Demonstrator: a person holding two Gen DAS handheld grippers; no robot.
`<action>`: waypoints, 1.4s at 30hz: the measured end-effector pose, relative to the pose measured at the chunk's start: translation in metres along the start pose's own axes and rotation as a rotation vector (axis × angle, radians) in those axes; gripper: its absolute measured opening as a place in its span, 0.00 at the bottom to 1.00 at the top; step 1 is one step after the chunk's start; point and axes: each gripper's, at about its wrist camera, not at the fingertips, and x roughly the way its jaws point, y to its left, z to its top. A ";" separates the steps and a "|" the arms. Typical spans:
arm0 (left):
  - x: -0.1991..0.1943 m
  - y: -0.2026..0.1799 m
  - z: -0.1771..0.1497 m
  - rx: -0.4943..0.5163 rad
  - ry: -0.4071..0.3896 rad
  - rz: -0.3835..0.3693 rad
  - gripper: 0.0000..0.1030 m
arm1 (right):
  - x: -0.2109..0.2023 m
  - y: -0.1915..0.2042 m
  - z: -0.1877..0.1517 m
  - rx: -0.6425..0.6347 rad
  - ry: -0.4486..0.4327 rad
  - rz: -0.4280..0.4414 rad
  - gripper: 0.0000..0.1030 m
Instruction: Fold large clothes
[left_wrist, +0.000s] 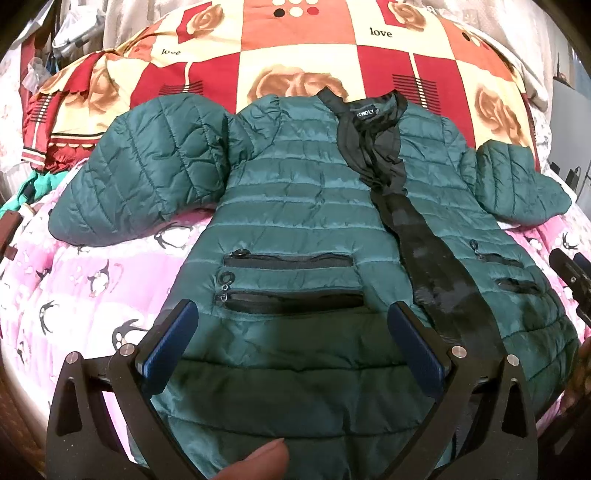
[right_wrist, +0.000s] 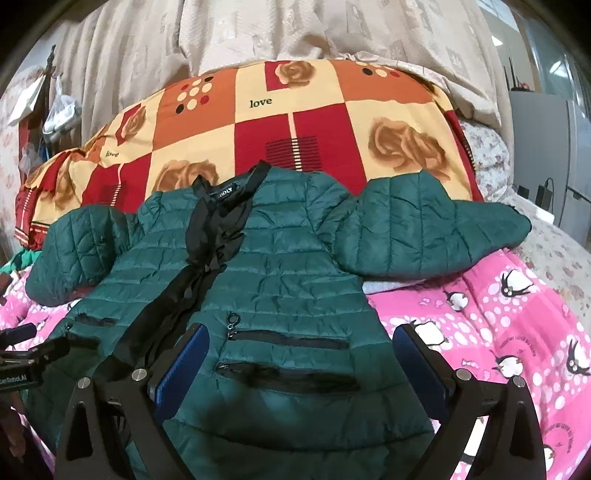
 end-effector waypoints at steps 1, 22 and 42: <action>0.000 0.000 0.000 0.000 0.000 -0.001 1.00 | 0.001 0.000 0.000 0.001 0.004 0.006 0.96; 0.000 -0.007 0.001 0.006 -0.001 -0.015 1.00 | 0.010 -0.004 -0.004 -0.033 0.091 -0.088 0.96; -0.014 -0.011 0.005 0.049 -0.113 -0.087 1.00 | 0.011 -0.007 -0.006 -0.023 0.102 -0.088 0.96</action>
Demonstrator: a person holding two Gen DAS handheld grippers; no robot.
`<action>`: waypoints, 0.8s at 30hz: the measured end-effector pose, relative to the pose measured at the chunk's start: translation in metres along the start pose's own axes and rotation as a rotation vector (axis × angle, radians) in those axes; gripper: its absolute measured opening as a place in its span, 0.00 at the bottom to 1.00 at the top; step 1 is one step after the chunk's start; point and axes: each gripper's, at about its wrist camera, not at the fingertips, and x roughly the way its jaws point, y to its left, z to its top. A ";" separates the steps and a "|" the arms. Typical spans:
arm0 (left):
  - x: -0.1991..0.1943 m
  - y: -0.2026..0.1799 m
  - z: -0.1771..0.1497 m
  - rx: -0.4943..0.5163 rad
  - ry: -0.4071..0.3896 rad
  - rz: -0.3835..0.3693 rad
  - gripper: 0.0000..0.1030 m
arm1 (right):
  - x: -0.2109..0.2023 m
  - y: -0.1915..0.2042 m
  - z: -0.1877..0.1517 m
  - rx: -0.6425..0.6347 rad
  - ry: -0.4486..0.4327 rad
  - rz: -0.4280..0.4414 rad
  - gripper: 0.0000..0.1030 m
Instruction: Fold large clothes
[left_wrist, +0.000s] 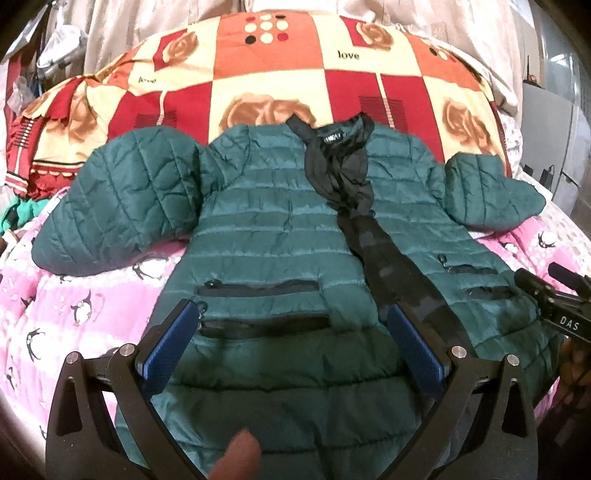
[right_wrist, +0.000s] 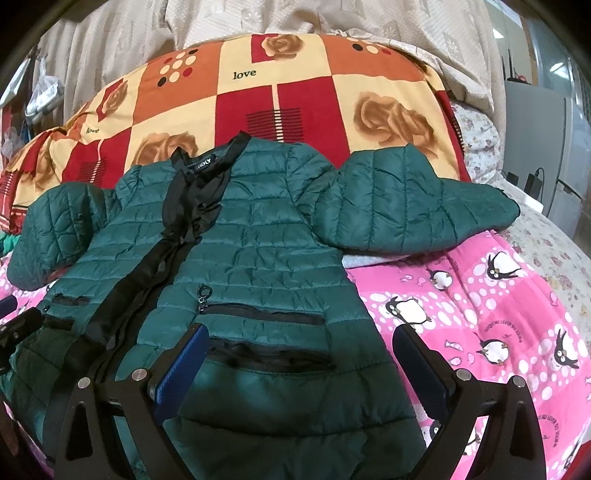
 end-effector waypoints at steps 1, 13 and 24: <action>-0.001 0.000 0.000 -0.001 -0.001 0.001 1.00 | 0.000 0.000 0.000 0.000 -0.001 0.001 0.96; -0.007 0.004 -0.001 -0.040 -0.022 -0.014 1.00 | -0.001 0.001 -0.001 -0.001 0.004 0.005 0.96; 0.002 0.007 -0.006 -0.063 0.015 0.017 1.00 | -0.001 0.003 -0.001 -0.001 0.004 0.008 0.96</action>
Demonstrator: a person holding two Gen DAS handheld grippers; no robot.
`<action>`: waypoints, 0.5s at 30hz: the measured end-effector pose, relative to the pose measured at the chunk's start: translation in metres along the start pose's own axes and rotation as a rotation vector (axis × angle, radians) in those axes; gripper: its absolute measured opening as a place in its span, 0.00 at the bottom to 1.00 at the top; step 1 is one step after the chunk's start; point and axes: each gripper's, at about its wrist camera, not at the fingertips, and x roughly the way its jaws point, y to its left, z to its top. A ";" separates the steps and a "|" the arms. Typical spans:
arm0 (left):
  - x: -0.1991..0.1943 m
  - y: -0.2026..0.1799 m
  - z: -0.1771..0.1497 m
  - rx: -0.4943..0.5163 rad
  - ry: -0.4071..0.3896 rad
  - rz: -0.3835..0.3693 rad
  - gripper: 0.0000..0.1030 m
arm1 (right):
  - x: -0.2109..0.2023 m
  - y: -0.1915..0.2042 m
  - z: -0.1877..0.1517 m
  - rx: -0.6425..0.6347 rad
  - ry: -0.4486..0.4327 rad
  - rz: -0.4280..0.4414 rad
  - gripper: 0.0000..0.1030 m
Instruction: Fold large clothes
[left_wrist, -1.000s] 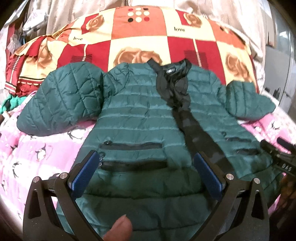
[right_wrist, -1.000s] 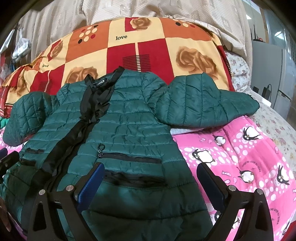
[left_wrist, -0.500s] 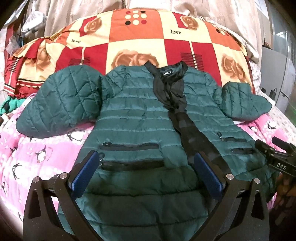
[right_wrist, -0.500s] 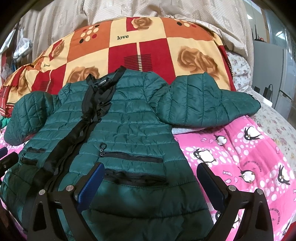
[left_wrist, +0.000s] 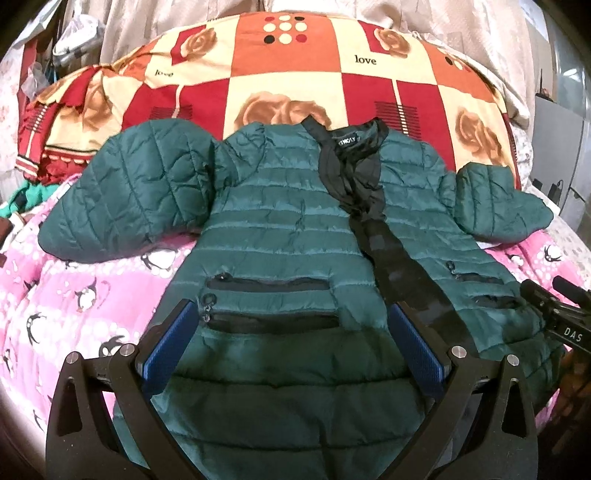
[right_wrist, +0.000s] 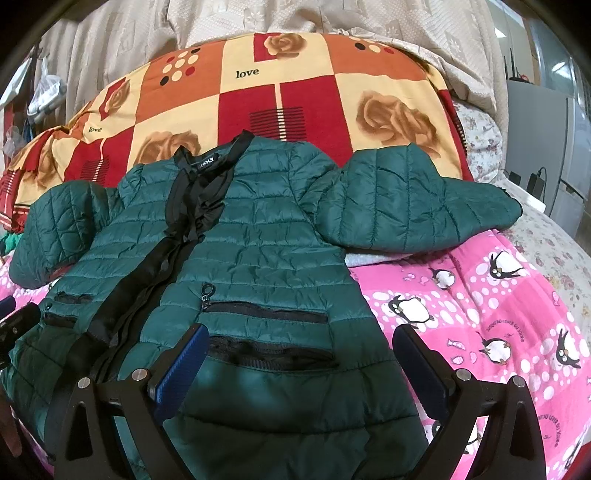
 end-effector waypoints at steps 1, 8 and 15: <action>0.001 0.001 0.000 -0.009 0.010 -0.005 1.00 | 0.000 0.000 0.000 -0.002 -0.002 0.000 0.96; 0.007 0.010 -0.002 -0.051 0.073 0.015 1.00 | 0.000 0.004 0.000 -0.014 -0.001 0.016 0.96; 0.010 0.016 -0.002 -0.060 0.086 0.040 1.00 | 0.000 0.005 0.001 -0.025 0.002 0.018 0.96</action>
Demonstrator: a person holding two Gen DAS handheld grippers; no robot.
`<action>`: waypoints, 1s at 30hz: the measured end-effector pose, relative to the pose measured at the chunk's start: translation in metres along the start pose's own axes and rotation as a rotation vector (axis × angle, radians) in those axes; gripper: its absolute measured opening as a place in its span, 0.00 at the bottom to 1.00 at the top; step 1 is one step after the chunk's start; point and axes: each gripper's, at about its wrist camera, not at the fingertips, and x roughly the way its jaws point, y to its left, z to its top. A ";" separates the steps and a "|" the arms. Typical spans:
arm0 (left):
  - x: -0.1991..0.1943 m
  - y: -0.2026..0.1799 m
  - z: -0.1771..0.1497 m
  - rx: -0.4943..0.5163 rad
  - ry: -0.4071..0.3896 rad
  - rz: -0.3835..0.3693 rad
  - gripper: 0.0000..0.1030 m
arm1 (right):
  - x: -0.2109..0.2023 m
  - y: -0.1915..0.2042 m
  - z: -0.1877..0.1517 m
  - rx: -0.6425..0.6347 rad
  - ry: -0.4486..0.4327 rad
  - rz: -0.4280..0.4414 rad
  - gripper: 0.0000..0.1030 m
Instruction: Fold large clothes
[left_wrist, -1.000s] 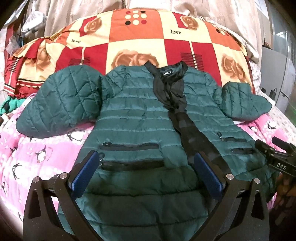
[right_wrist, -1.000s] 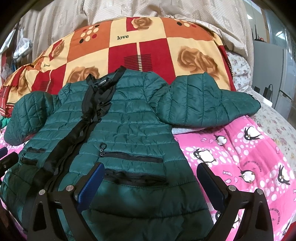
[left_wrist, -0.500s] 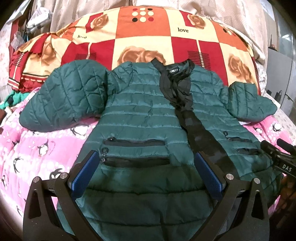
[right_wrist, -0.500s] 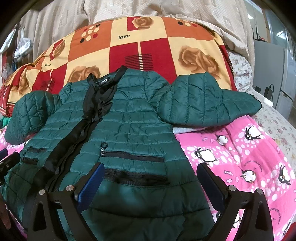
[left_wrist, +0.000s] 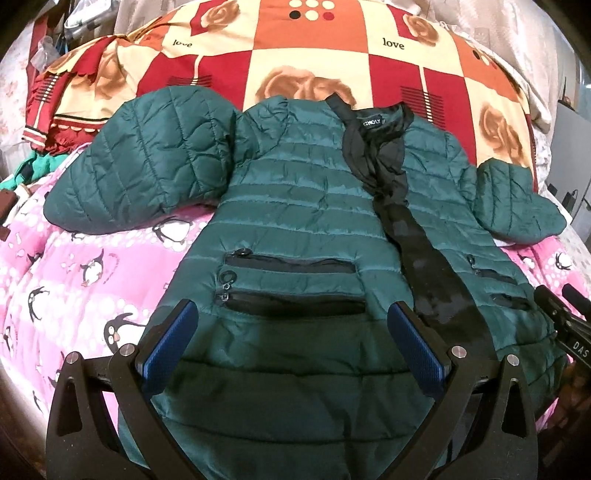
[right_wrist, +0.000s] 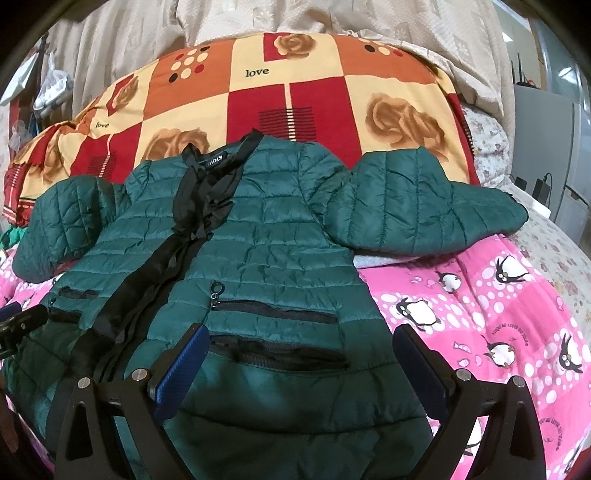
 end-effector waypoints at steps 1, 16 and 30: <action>0.000 0.000 0.000 0.001 0.000 0.001 1.00 | 0.000 0.000 0.000 0.001 -0.003 0.001 0.96; 0.004 0.003 0.000 -0.004 0.020 0.020 1.00 | -0.001 0.002 0.000 -0.002 -0.016 0.003 0.96; 0.006 0.005 0.000 -0.010 0.024 0.018 1.00 | -0.008 -0.003 0.002 0.034 -0.055 -0.001 0.96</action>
